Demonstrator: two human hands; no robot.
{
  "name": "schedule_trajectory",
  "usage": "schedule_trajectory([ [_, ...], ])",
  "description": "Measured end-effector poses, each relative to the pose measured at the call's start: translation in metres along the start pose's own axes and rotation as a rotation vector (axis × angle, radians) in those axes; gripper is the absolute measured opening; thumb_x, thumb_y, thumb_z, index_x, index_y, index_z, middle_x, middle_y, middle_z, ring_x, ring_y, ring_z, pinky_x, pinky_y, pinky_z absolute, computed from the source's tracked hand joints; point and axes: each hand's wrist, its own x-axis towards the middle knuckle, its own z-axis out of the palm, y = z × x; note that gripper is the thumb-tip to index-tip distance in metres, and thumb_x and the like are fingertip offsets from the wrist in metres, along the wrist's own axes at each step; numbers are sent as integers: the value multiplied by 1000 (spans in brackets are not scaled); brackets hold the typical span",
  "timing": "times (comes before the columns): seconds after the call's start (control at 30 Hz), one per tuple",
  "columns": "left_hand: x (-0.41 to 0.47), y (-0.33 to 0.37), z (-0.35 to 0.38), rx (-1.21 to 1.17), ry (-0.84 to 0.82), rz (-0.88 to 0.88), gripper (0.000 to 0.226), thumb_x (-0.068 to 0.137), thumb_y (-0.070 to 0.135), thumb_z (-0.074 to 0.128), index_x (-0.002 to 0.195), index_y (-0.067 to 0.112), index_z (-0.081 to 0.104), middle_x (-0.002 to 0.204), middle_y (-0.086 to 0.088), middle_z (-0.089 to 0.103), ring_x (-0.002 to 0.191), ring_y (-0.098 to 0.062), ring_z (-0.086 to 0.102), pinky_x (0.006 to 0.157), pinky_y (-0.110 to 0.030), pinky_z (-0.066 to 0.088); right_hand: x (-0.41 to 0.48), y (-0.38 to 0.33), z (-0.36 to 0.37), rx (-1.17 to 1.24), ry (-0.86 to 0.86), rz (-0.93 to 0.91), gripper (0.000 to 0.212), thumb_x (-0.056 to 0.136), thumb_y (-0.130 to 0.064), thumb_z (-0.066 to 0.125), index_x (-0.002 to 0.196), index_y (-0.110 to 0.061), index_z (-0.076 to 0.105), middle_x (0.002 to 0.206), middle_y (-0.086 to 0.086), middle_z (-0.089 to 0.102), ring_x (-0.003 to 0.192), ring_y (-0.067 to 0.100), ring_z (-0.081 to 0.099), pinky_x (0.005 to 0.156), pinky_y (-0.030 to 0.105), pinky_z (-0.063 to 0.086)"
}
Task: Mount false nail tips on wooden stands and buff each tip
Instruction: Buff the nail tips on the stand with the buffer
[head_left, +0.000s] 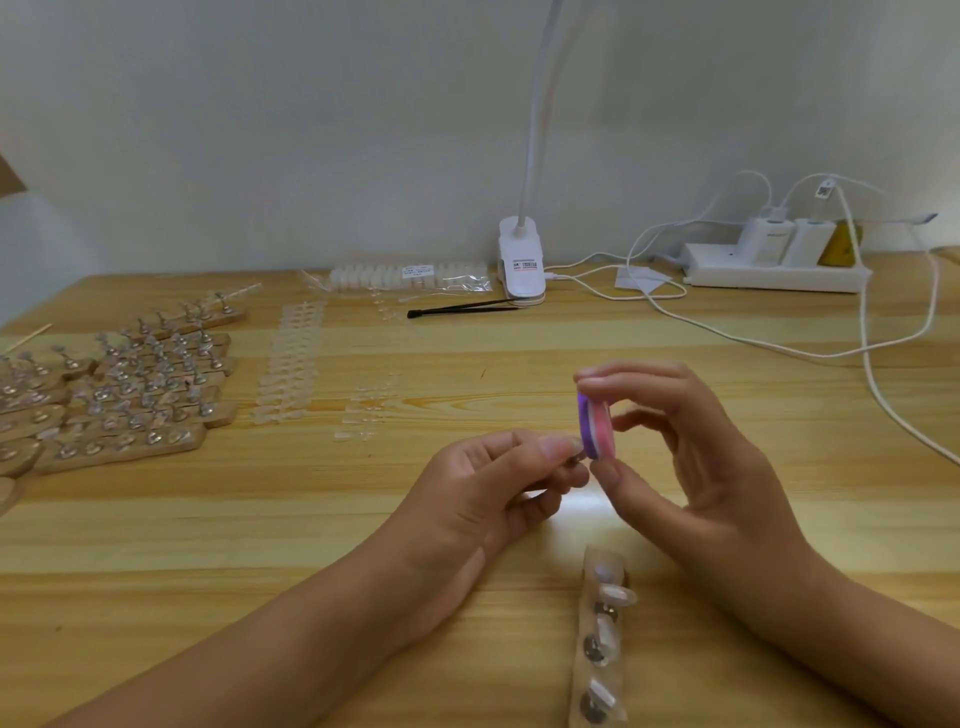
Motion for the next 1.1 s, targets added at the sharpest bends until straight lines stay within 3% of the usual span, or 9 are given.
schedule_trajectory([
  [0.17,-1,1,1,-20,29,3,56,67,36,74,99,-10,66,78,-2,65,74,-9,58,72,-20,52,-5,-2,3,13,-59,-104,31,83,-12,66,112,-18,57,120,1,57,114,30,57,90,40,49],
  [0.27,-1,1,2,-40,28,6,42,64,36,74,91,3,72,76,0,67,72,-6,60,72,-19,52,-4,0,2,10,-34,-69,31,83,-12,67,112,-18,57,119,4,56,114,29,58,89,43,51],
  [0.37,-2,1,1,-12,19,2,42,65,38,74,92,5,70,73,2,65,71,-7,59,71,-20,52,-6,0,3,-29,-59,-133,32,82,-13,69,111,-17,56,118,3,55,113,28,59,91,41,49],
  [0.5,-3,1,2,16,-30,8,25,68,35,73,82,16,75,76,4,69,74,-3,63,73,-17,52,-3,1,1,25,1,-82,30,84,-17,68,111,-17,57,117,6,56,112,29,59,90,42,51],
  [0.63,-2,2,0,12,-24,0,29,67,37,73,83,13,72,73,3,67,71,-6,61,71,-19,52,-6,-1,2,-18,-45,-166,31,83,-15,69,112,-17,58,117,5,57,111,28,60,89,42,50],
  [0.8,-3,1,1,55,-57,-2,22,68,37,72,79,18,75,76,4,69,74,-4,63,74,-17,51,-3,-1,-2,-27,-17,-114,28,82,-15,68,108,-17,58,116,4,58,113,27,60,91,45,50],
  [1.0,-3,1,1,29,-43,-6,28,66,37,73,81,14,74,75,3,69,73,-5,63,71,-18,51,-4,0,-2,22,-16,-78,30,80,-12,68,107,-14,56,115,8,56,113,27,59,93,42,50],
  [1.1,-2,1,0,50,-50,-13,40,68,40,71,91,7,68,76,3,67,74,-6,61,75,-21,50,-8,-2,1,-11,-57,-153,34,78,-11,70,108,-19,55,116,3,55,112,28,59,91,41,48],
])
